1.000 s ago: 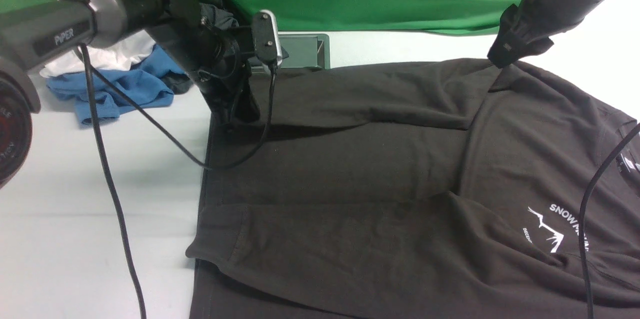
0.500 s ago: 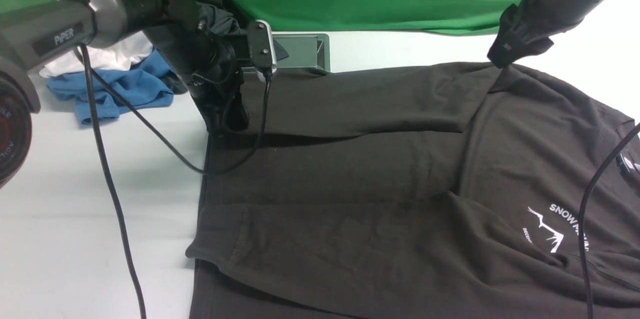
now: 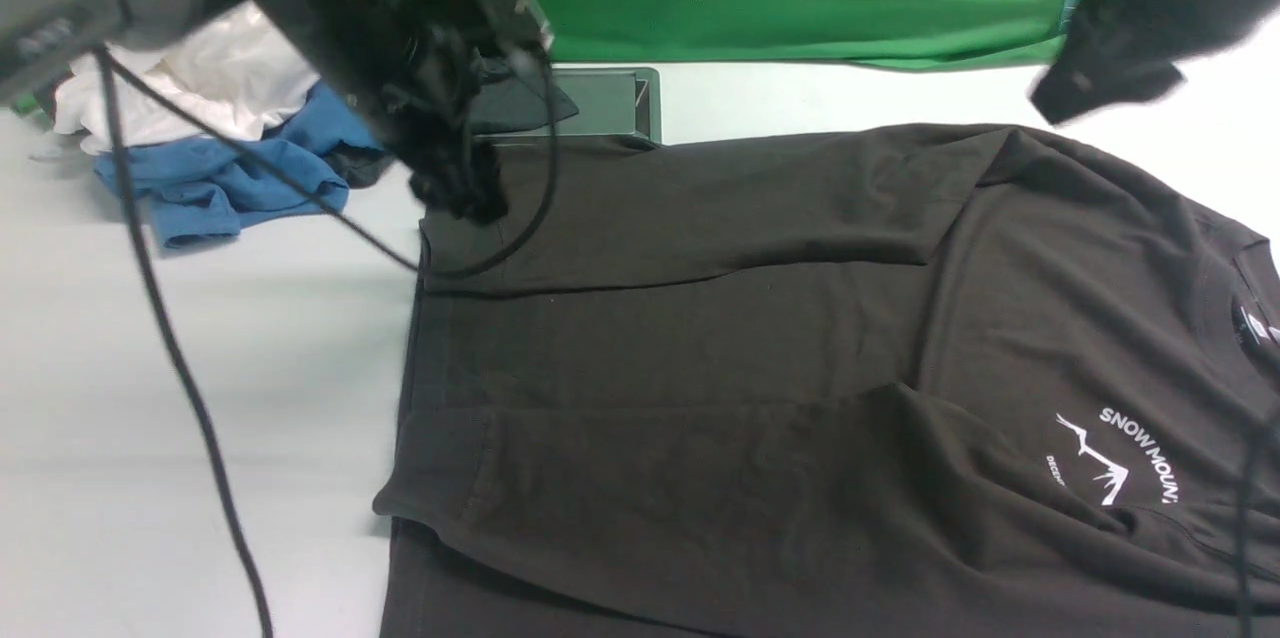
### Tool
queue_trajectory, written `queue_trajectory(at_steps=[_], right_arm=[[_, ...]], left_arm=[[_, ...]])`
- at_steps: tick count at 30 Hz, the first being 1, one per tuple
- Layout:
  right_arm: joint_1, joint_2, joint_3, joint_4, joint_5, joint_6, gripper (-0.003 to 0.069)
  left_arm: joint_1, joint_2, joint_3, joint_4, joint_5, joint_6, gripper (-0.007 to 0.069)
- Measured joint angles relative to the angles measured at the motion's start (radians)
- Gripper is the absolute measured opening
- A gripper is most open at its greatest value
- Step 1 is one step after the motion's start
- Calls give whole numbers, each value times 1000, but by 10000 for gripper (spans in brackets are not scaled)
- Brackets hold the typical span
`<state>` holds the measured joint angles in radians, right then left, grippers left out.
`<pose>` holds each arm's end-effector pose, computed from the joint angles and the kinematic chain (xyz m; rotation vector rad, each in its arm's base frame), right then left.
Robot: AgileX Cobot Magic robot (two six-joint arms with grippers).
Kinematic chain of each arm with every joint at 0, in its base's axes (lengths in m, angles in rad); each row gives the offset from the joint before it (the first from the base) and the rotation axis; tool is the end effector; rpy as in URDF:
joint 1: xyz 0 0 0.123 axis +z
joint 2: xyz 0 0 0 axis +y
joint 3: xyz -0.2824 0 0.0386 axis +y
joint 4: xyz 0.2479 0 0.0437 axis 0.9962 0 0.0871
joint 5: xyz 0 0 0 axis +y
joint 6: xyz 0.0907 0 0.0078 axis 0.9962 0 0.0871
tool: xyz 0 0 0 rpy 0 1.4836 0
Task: Fold a long-sleeved shirt on a white desktop.
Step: 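Fold the left side of the dark shirt inward over its body with the left gripper, then grasp the near edge of the shirt at its hem and shoulder corners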
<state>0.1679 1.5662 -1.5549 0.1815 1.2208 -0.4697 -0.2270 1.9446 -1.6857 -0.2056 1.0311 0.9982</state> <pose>0.3159 0.0692 0.3649 -0.8106 2.5651 0.1578 0.4084 -0.1107 0.2672 1.4863 2.2881 -0.0576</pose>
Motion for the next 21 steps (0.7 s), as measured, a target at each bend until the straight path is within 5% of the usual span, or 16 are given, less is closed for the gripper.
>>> queue_trajectory(at_steps=[3,7,16,21], right_arm=[[0,-84,121,0,0,63,227],[1,-204,264,0,-6,138,159],[85,-436,550,0,-102,186,144],[140,-499,662,2,-210,186,144]], left_arm=[[-97,-98,85,-1,45,-16,84],[-233,-218,264,-1,72,-104,17],[-413,-434,765,-22,9,-234,27],[-420,-511,1015,-59,-127,-292,145]])
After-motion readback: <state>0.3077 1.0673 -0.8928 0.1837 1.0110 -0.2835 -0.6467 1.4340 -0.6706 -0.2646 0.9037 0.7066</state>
